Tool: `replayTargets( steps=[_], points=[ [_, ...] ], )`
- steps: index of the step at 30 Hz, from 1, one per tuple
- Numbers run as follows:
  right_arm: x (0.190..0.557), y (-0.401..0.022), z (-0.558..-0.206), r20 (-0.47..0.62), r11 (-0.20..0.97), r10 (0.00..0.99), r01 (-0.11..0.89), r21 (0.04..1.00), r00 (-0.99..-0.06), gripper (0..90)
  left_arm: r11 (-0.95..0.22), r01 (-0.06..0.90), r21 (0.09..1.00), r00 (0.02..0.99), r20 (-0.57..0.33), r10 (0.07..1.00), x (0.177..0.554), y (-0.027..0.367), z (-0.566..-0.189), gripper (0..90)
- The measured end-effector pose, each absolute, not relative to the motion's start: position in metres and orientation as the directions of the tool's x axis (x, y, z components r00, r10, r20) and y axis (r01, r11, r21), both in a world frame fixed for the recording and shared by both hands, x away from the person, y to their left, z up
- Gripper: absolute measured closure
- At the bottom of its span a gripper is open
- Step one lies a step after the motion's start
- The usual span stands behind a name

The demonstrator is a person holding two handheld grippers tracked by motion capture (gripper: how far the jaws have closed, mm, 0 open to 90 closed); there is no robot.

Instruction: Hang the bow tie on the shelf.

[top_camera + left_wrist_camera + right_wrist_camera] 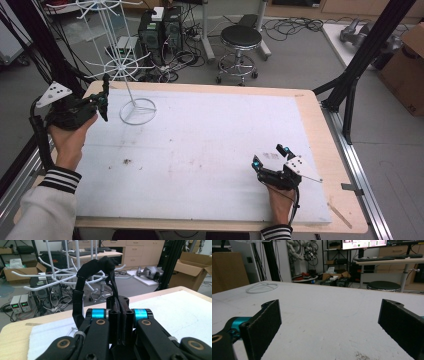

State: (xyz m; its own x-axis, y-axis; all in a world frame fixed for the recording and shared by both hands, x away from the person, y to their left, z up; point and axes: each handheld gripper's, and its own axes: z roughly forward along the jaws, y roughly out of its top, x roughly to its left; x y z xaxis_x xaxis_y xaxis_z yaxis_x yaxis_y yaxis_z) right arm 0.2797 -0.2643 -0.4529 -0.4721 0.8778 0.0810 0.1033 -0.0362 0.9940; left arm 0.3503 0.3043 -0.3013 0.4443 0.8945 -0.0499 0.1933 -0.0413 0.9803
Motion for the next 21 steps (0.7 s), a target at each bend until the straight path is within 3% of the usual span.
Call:
replayTargets(
  steps=[21],
  points=[
    [0.28,-0.264,-0.453,0.083,-0.036,0.877,0.106,0.994,-0.473,3.7,-0.077,0.213,0.974,0.431,-0.023,0.902,0.363,0.297,-0.31,87.2]
  ],
)
